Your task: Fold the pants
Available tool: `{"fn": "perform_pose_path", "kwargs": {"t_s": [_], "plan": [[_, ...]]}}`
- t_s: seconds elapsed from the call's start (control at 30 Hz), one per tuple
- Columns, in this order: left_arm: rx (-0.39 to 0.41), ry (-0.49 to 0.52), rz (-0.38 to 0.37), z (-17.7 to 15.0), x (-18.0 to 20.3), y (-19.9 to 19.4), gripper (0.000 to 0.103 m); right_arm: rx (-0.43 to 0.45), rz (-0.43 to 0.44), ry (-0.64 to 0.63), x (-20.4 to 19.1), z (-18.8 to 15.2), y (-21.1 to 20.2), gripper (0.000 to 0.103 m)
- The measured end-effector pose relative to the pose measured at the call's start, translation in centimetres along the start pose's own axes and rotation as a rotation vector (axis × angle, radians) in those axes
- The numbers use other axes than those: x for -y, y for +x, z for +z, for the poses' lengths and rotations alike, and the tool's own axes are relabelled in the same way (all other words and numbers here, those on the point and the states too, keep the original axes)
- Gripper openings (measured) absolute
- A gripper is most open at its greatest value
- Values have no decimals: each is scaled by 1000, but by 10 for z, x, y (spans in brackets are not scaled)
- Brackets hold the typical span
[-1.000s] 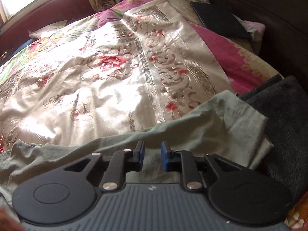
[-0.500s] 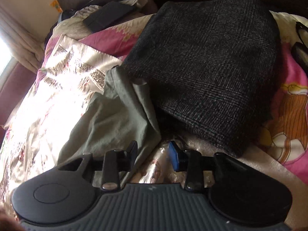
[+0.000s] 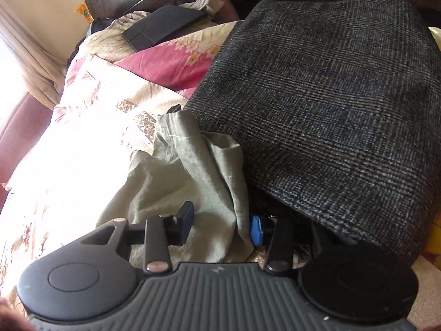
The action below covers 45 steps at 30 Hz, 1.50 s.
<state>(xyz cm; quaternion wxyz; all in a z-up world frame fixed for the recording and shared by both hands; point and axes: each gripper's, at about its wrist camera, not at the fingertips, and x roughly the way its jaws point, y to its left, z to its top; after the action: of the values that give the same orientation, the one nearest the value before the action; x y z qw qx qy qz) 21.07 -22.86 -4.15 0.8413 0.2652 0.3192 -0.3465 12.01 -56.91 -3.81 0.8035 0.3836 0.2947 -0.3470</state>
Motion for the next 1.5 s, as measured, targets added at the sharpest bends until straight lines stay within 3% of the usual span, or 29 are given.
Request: {"fn": "perform_pose_path", "kwargs": {"t_s": [0.03, 0.07, 0.17, 0.27, 0.43, 0.57, 0.73, 0.87, 0.93, 1.27, 1.33, 1.5], "plan": [[1, -3, -1, -1, 0, -1, 57, -7, -5, -10, -3, 1, 1, 26], [1, -12, -4, 0, -1, 0, 57, -24, 15, 0, -4, 2, -1, 5], [2, -50, -22, 0, -4, 1, 57, -63, 137, 79, -5, 9, -13, 5], [4, -65, -50, 1, -4, 5, 57, -32, 245, 109, -18, 24, -44, 5], [23, -84, -151, 13, 10, 21, 57, 30, 435, 25, -62, 42, -95, 5], [23, -55, -252, 22, 28, 31, 57, -19, 496, -35, -97, 40, -100, 5], [45, -108, -282, 19, 23, 17, 57, -28, 568, -120, -144, 29, -109, 5], [55, -178, -251, 3, -1, -2, 57, -40, 602, -341, -202, -7, -124, 5], [54, -210, -223, -7, -15, -11, 57, -112, 641, -398, -229, -32, -119, 5], [-14, -409, -61, -104, -100, -79, 57, -251, 716, -830, -345, -214, -96, 5], [-26, -440, -34, -121, -108, -90, 57, -240, 710, -946, -360, -247, -98, 5], [-43, -530, 27, -158, -127, -109, 57, -178, 729, -1378, -383, -341, -120, 5]]}}
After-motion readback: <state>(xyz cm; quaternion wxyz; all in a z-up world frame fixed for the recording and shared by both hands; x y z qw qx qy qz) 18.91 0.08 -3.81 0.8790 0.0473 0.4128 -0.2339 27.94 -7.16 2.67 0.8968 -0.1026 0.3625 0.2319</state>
